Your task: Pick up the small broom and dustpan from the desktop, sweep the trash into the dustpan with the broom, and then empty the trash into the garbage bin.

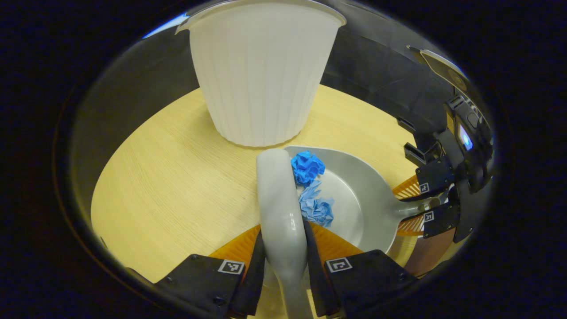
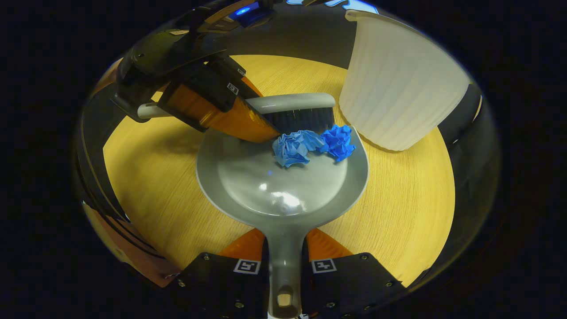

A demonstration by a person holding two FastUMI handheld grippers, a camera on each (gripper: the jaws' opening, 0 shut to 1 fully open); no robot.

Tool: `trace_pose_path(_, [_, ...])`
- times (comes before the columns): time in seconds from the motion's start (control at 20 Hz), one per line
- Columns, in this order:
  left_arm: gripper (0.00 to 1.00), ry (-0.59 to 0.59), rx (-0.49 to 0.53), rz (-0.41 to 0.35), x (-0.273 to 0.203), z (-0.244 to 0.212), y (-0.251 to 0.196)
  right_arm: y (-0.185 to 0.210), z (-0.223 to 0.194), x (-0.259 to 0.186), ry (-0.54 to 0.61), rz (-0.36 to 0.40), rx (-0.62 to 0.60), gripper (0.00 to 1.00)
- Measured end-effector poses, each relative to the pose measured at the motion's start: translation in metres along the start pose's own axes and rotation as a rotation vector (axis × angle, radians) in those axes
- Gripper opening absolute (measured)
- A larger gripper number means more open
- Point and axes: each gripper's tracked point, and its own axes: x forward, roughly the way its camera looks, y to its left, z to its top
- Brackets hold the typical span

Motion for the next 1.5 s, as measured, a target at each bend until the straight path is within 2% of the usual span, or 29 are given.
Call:
trace_pose_path(0.35, [0.52, -0.041, -0.086, 0.067, -0.027, -0.01, 0.032, -0.004, 0.004, -0.037, 0.004, -0.023, 0.029, 0.28])
trace_pose_path(0.4, [0.55, -0.045, -0.105, 0.074, -0.031, -0.014, 0.036, -0.002, 0.003, -0.035, 0.001, -0.026, 0.037, 0.27])
trace_pose_path(0.5, [0.49, -0.05, -0.141, 0.083, -0.044, -0.023, 0.04, 0.0, 0.002, -0.029, 0.001, -0.037, 0.045, 0.27])
trace_pose_path(0.6, [0.52, -0.063, -0.168, 0.103, -0.055, -0.03, 0.059, 0.001, 0.003, -0.028, -0.005, -0.054, 0.057, 0.27])
trace_pose_path(0.9, [0.49, -0.107, -0.231, 0.163, -0.089, -0.06, 0.106, 0.007, 0.005, -0.022, -0.018, -0.109, 0.106, 0.28])
trace_pose_path(1.0, [0.53, -0.116, -0.251, 0.174, -0.101, -0.072, 0.128, 0.01, 0.008, -0.024, -0.022, -0.116, 0.138, 0.27])
trace_pose_path(1.15, [0.55, -0.126, -0.283, 0.197, -0.114, -0.11, 0.166, 0.014, 0.021, -0.026, -0.037, -0.151, 0.154, 0.28])
trace_pose_path(1.2, [0.5, -0.129, -0.296, 0.206, -0.119, -0.124, 0.178, 0.015, 0.027, -0.032, -0.041, -0.163, 0.156, 0.28])
trace_pose_path(1.3, [0.53, -0.133, -0.326, 0.221, -0.131, -0.154, 0.204, 0.014, 0.036, -0.041, -0.056, -0.172, 0.165, 0.28])
trace_pose_path(1.4, [0.55, -0.136, -0.359, 0.243, -0.14, -0.186, 0.228, 0.009, 0.054, -0.062, -0.073, -0.174, 0.167, 0.27])
trace_pose_path(1.5, [0.52, -0.146, -0.385, 0.262, -0.141, -0.214, 0.246, -0.007, 0.077, -0.084, -0.094, -0.185, 0.163, 0.27])
